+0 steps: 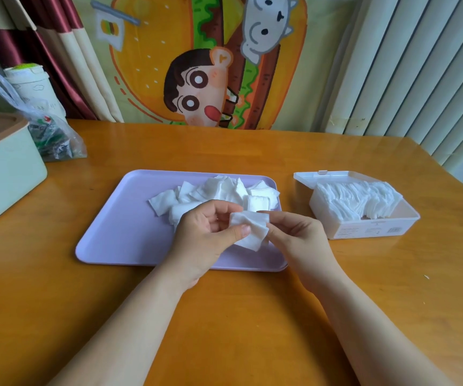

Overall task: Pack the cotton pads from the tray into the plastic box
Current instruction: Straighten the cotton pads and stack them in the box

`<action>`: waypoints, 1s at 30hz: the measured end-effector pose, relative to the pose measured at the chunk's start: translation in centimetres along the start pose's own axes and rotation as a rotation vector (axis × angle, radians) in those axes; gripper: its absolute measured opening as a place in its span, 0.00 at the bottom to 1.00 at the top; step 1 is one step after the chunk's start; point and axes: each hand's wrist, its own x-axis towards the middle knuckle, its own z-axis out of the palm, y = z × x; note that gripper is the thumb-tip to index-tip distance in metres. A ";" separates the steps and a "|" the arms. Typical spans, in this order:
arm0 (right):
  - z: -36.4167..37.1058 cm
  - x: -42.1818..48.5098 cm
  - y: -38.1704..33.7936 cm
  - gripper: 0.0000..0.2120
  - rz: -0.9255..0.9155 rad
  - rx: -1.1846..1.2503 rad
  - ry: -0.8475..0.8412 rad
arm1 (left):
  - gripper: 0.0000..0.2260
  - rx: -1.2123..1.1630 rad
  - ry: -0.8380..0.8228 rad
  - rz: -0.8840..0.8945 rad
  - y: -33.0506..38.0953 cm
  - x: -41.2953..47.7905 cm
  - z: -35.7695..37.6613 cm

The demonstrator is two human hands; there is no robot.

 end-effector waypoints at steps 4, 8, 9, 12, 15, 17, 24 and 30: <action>0.0 0.2 0.3 0.08 -0.013 0.020 -0.017 | 0.07 0.025 0.027 0.007 -0.3 0.2 -0.2; -0.1 0.3 0.5 0.09 -0.003 0.030 -0.058 | 0.06 0.043 0.021 0.024 -0.5 0.2 -0.2; -0.1 0.3 0.5 0.09 -0.004 0.027 -0.066 | 0.06 0.048 0.019 0.029 -0.5 0.3 -0.2; -0.2 0.3 0.6 0.10 -0.002 0.024 -0.075 | 0.06 0.061 0.011 0.032 -0.7 0.3 -0.2; -0.2 0.3 0.7 0.09 -0.014 0.016 -0.076 | 0.06 0.078 0.024 0.026 -0.8 0.3 -0.2; -0.2 0.3 0.8 0.10 -0.014 0.017 -0.080 | 0.06 0.091 0.035 0.021 -0.8 0.3 -0.2; -0.2 0.0 -0.2 0.12 0.035 0.192 -0.189 | 0.22 0.166 0.078 -0.034 -0.8 0.5 -0.1; 0.3 0.1 0.2 0.07 0.048 0.116 0.010 | 0.15 0.058 -0.019 -0.077 -0.8 0.7 -0.5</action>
